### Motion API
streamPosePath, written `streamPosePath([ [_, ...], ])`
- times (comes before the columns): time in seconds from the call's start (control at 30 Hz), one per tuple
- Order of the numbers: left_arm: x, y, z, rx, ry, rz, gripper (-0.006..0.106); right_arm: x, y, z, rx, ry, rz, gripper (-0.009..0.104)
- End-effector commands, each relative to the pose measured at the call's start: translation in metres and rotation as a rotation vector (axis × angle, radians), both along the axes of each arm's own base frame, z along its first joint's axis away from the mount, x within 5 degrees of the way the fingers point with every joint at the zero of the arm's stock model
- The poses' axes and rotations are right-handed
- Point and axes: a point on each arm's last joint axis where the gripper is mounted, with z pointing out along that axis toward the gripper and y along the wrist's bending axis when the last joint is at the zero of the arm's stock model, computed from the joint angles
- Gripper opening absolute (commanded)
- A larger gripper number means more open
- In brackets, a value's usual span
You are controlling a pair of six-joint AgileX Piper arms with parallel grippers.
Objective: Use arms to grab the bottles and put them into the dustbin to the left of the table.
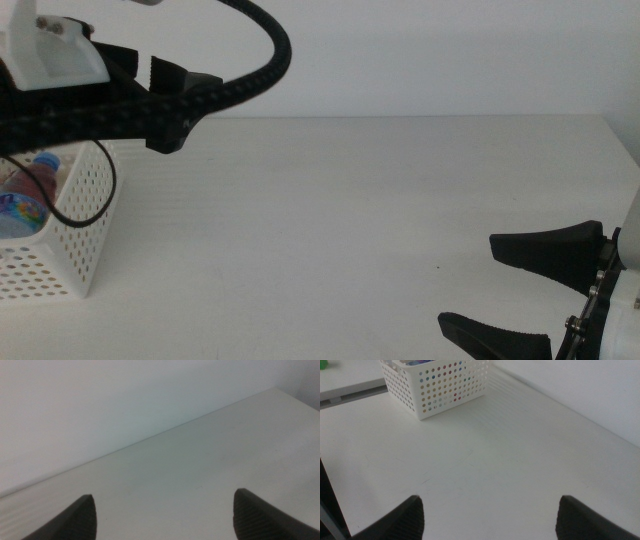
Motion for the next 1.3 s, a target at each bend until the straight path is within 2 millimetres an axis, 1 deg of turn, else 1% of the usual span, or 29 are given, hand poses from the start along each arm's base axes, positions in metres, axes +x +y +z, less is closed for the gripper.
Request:
streamPosePath([
  [0.0, -0.008, 0.003, 0.022, -0.076, -0.116, -0.001, 0.089, 0.004, -0.001, 0.015, 0.051, -0.091, -0.020, 0.070],
  [0.1, -0.016, 0.013, 0.031, -0.081, -0.161, 0.024, 0.089, 0.011, -0.008, 0.015, 0.024, -0.121, -0.073, 0.070],
  [0.27, -0.030, 0.048, 0.043, -0.100, -0.238, 0.170, 0.089, 0.028, -0.029, 0.015, 0.003, -0.132, -0.242, 0.070],
  [0.37, -0.044, 0.070, 0.038, -0.110, -0.261, 0.279, 0.089, 0.035, -0.042, 0.016, -0.001, -0.134, -0.333, 0.070],
  [0.47, -0.061, 0.085, 0.023, -0.152, -0.253, 0.375, 0.089, 0.032, -0.055, 0.016, 0.008, -0.152, -0.405, 0.070],
  [0.53, -0.072, 0.090, 0.006, -0.186, -0.234, 0.415, 0.089, 0.025, -0.064, 0.010, 0.014, -0.165, -0.442, 0.070],
  [0.6, -0.081, 0.093, -0.015, -0.192, -0.207, 0.439, 0.089, 0.014, -0.073, 0.004, 0.026, -0.186, -0.474, 0.070],
  [0.73, -0.103, 0.094, -0.059, -0.183, -0.179, 0.441, 0.089, -0.011, -0.089, -0.021, 0.043, -0.224, -0.537, 0.070],
  [0.87, -0.118, 0.094, -0.103, -0.175, -0.146, 0.444, 0.089, -0.028, -0.101, -0.041, 0.054, -0.277, -0.621, 0.070],
  [1.03, -0.128, 0.095, -0.147, -0.166, -0.115, 0.447, 0.089, -0.039, -0.109, -0.063, 0.040, -0.321, -0.709, 0.070],
  [1.27, -0.132, 0.095, -0.194, -0.147, -0.047, 0.452, 0.089, -0.048, -0.112, -0.088, 0.051, -0.352, -0.741, 0.070],
])
